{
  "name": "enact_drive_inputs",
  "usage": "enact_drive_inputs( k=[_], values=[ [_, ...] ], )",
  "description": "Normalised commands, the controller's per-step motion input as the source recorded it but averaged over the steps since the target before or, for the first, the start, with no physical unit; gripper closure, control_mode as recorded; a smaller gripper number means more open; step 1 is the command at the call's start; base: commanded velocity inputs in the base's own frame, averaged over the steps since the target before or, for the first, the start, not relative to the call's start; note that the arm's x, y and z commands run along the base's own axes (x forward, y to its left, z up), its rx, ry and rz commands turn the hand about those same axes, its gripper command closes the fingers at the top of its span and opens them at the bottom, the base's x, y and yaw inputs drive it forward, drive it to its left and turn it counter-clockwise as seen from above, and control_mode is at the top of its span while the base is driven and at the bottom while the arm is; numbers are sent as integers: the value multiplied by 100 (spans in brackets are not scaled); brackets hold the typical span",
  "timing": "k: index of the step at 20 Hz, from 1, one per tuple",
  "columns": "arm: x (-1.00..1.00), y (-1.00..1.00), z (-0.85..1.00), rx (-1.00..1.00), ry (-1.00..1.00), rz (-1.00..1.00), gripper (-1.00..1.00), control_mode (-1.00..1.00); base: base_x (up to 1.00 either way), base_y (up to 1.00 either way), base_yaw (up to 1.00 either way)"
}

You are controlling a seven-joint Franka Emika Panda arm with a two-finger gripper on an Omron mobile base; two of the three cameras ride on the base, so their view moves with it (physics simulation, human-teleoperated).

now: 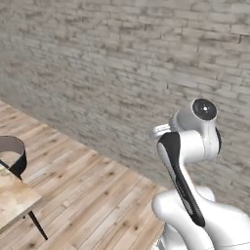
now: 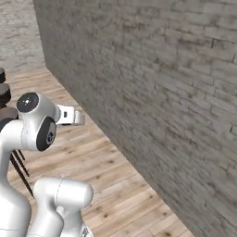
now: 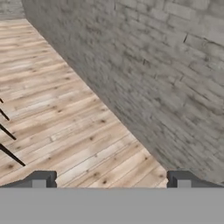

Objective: Pick up the metallic utensils from the counter and place them in the open drawer. Make sure not to pick up any wooden utensils.

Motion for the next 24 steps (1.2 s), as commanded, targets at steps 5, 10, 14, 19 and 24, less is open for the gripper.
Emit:
enact_drive_inputs(
  k=[5,10,14,19,24],
  values=[
    [0,0,0,0,0,0,-100,100,98,-71,55],
    [0,0,0,0,0,0,-100,100,100,-41,60],
    [0,0,0,0,0,0,-100,100,100,-32,65],
    [0,0,0,0,0,0,-100,100,100,-39,62],
    [0,0,0,0,0,0,-100,100,100,-39,62]
  ],
)
